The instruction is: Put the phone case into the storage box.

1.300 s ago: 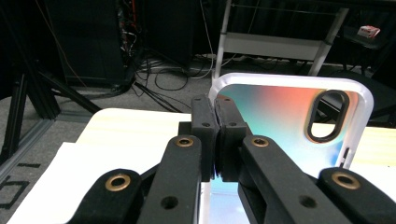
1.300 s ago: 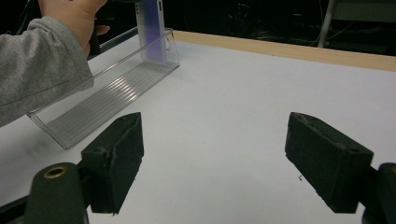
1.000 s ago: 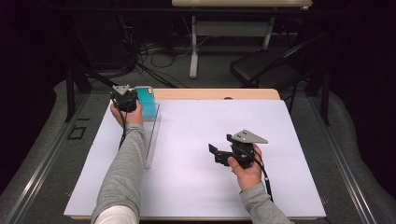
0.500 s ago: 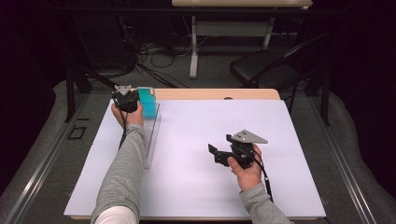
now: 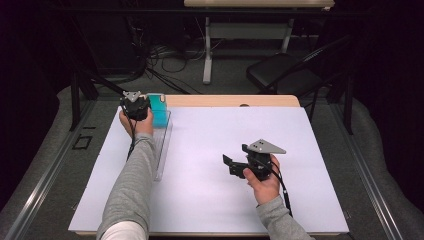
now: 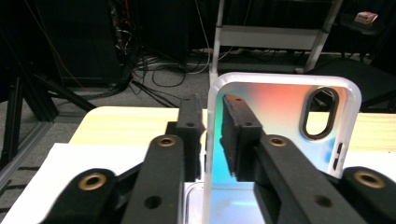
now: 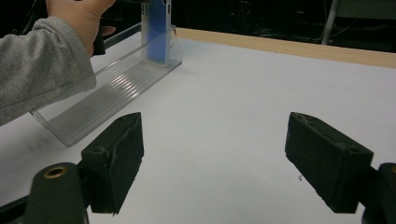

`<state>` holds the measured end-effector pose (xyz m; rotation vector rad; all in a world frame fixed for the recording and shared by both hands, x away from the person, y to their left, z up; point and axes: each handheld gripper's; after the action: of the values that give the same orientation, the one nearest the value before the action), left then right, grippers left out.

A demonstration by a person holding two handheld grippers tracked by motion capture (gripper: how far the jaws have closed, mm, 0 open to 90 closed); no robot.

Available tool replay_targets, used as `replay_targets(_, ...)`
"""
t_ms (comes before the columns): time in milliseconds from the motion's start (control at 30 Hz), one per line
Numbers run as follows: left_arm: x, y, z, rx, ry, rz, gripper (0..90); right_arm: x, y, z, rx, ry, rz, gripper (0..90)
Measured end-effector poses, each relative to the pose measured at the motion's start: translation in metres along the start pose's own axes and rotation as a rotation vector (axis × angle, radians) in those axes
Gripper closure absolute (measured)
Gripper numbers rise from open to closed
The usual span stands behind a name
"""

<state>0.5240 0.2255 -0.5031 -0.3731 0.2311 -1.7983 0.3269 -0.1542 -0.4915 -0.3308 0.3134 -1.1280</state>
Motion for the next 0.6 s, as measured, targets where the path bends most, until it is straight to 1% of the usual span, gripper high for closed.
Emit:
replay_targets(133, -0.0005, -0.0005, 0.0002, 0.000, -0.004, 0.003, 70.3, -0.0001, 0.0002, 0.0000, -0.002, 0.001, 0.001, 19.5)
replay_targets(400, -0.0016, -0.0019, 0.0012, -0.001, -0.008, 0.009, 56.9, -0.0002, -0.0002, 0.0003, 0.001, 0.001, 0.003, 19.5)
replay_targets(600, -0.0032, -0.0040, 0.0020, -0.015, -0.022, 0.014, 50.9, -0.0014, 0.0002, 0.0001, -0.001, 0.008, 0.006, 19.6)
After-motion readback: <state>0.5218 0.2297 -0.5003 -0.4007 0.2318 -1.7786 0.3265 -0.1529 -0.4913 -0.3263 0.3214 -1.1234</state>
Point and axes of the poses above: each handheld gripper's, and its own axes: y roughly forward along the jaws, z roughly out of its top, x roughly to its right, and after that the axes turned 11 degrees about -z, right-handed
